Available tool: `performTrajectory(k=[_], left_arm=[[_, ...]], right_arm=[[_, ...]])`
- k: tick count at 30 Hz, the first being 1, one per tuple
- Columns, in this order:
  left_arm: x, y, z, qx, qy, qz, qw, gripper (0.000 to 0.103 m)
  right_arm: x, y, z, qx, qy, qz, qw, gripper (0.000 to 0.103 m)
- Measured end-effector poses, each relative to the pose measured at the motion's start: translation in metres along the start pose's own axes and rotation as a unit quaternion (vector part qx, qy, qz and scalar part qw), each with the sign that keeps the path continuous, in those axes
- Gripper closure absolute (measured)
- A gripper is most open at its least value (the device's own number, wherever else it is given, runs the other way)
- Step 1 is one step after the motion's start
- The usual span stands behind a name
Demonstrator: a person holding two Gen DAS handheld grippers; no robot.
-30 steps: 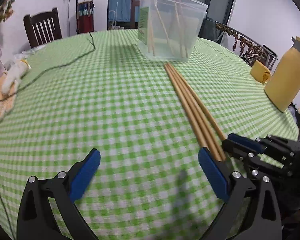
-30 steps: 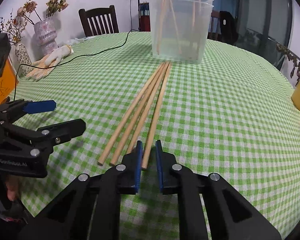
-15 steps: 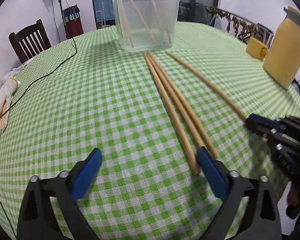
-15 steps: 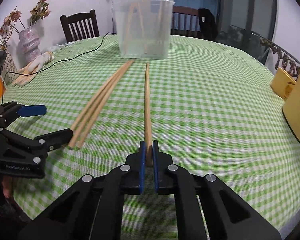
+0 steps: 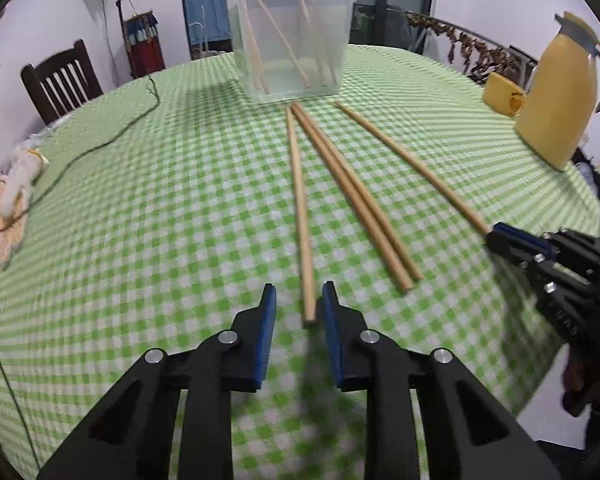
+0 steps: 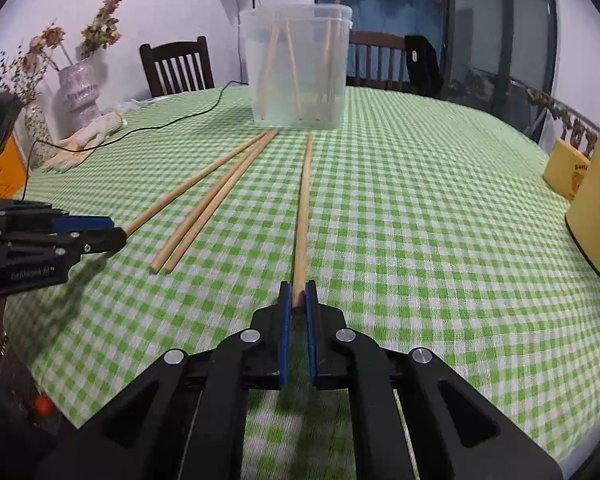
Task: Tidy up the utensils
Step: 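Close the right tool on the next chopstick and lift it, then carry the chopstick with the right tool over the clear container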
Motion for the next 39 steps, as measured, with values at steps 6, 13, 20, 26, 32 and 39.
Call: performTrajectory(k=[6,13,20,26,32,39], left_arm=[[-0.008,0.005,0.011,-0.004,-0.040,0.018,0.9990,0.082],[-0.007,0.005,0.005,-0.023,-0.025,0.019,0.9992,0.088],[-0.006,0.006,-0.002,-0.027,-0.017,0.013,0.9994,0.099],[-0.008,0.031,-0.006,-0.027,-0.009,0.042,0.9987,0.099],[0.005,0.064,-0.021,-0.035,-0.012,0.077,0.9963,0.099],[0.034,0.113,-0.042,-0.044,-0.029,0.132,0.9899,0.099]], right_arm=[[-0.001,0.003,0.001,-0.008,0.009,0.017,1.000,0.063],[0.000,-0.003,-0.003,-0.004,0.019,0.015,1.000,0.070],[0.004,-0.005,-0.002,0.027,-0.009,0.000,1.000,0.095],[0.007,0.006,0.002,0.004,-0.014,0.008,1.000,0.096],[0.032,0.031,-0.007,-0.012,0.029,0.040,0.999,0.096],[0.070,0.063,-0.010,-0.019,0.056,0.080,0.995,0.097]])
Point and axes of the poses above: each gripper's, at about its wrist camera, not at the fingertips, and y roughly against the way its jaws point, z to its right, x to its top, the point moved 3 cm from there along -y, roughly the way its jaws point, and after that the axes turned 6 degrees about x, right-handed, at the moved point
